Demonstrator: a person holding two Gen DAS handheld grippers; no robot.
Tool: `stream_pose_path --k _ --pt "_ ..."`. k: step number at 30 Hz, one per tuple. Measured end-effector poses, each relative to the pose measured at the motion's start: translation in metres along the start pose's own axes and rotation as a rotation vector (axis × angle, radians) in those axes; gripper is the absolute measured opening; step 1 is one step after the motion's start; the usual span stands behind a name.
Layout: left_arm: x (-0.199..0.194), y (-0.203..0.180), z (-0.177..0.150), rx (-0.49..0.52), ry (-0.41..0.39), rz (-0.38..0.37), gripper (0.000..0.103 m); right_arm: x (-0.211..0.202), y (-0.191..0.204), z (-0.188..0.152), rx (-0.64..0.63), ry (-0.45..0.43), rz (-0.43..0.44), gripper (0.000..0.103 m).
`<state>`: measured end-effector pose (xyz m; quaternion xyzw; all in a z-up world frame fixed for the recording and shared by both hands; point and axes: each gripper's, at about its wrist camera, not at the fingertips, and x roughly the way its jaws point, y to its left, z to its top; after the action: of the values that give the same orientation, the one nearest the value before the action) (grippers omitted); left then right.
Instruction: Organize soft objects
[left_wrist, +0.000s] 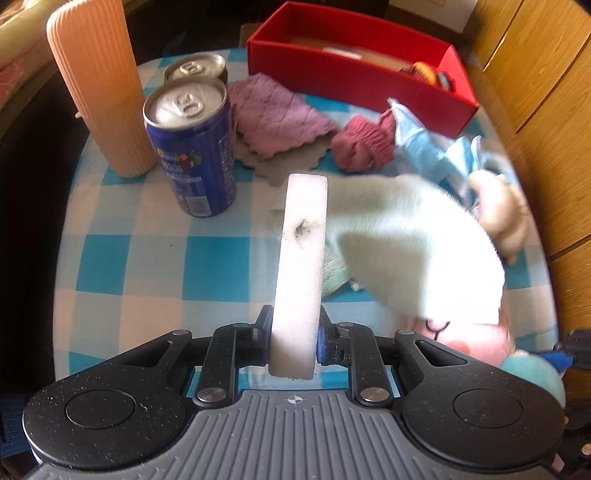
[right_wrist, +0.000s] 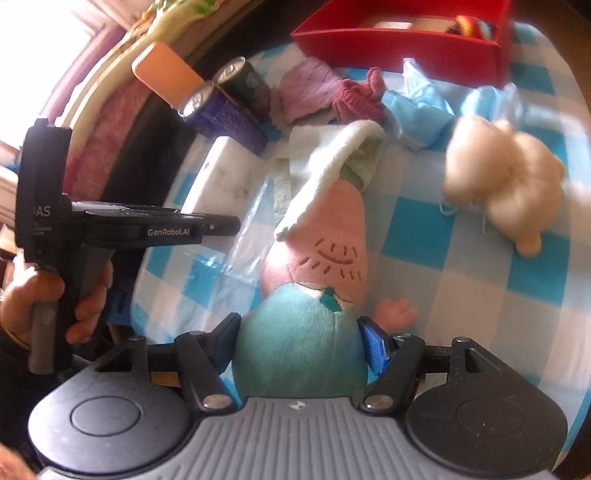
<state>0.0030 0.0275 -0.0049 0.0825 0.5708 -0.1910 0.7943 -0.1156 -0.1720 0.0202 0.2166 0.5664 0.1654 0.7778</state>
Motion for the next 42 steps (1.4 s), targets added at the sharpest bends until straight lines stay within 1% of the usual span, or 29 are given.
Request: stream_pose_path --k 6,9,11,14,18,21,26,29,30,33,36,40,42 --pt "-0.004 -0.011 0.0 0.02 -0.014 -0.021 0.021 -0.023 -0.005 -0.023 0.098 -0.03 0.114 0.046" --pt "-0.005 -0.016 0.001 0.032 -0.019 -0.032 0.021 -0.033 -0.009 -0.033 0.14 -0.028 0.143 0.046" --pt "-0.008 -0.018 0.0 0.039 -0.026 -0.044 0.021 -0.044 -0.013 -0.037 0.164 -0.042 0.167 0.046" --pt "-0.013 -0.021 0.002 0.049 -0.038 -0.052 0.021 -0.059 -0.012 -0.037 0.159 -0.085 0.128 0.046" --pt "-0.014 -0.024 0.002 0.056 -0.042 -0.05 0.021 -0.067 -0.01 -0.027 0.139 -0.107 0.057 0.046" --pt "-0.016 -0.025 0.002 0.06 -0.047 -0.047 0.021 -0.069 -0.009 -0.021 0.132 -0.124 0.049 0.046" --pt "-0.023 -0.026 0.006 0.057 -0.073 -0.043 0.021 -0.068 -0.005 -0.01 0.108 -0.177 0.04 0.046" --pt "-0.025 -0.028 0.009 0.058 -0.084 -0.039 0.021 -0.065 -0.009 -0.001 0.119 -0.214 0.064 0.046" --pt "-0.025 -0.029 0.01 0.059 -0.086 -0.035 0.021 -0.064 -0.01 0.003 0.12 -0.226 0.053 0.046" --pt "-0.024 -0.033 0.016 0.06 -0.092 -0.029 0.021 -0.064 -0.009 0.015 0.097 -0.259 0.0 0.046" --pt "-0.025 -0.038 0.023 0.069 -0.106 -0.008 0.021 -0.069 -0.01 0.027 0.097 -0.3 -0.009 0.046" --pt "-0.027 -0.047 0.042 0.075 -0.125 -0.006 0.021 -0.074 -0.01 0.048 0.079 -0.354 -0.067 0.046" --pt "-0.028 -0.052 0.051 0.084 -0.141 0.003 0.022 -0.075 -0.011 0.06 0.081 -0.368 -0.08 0.046"
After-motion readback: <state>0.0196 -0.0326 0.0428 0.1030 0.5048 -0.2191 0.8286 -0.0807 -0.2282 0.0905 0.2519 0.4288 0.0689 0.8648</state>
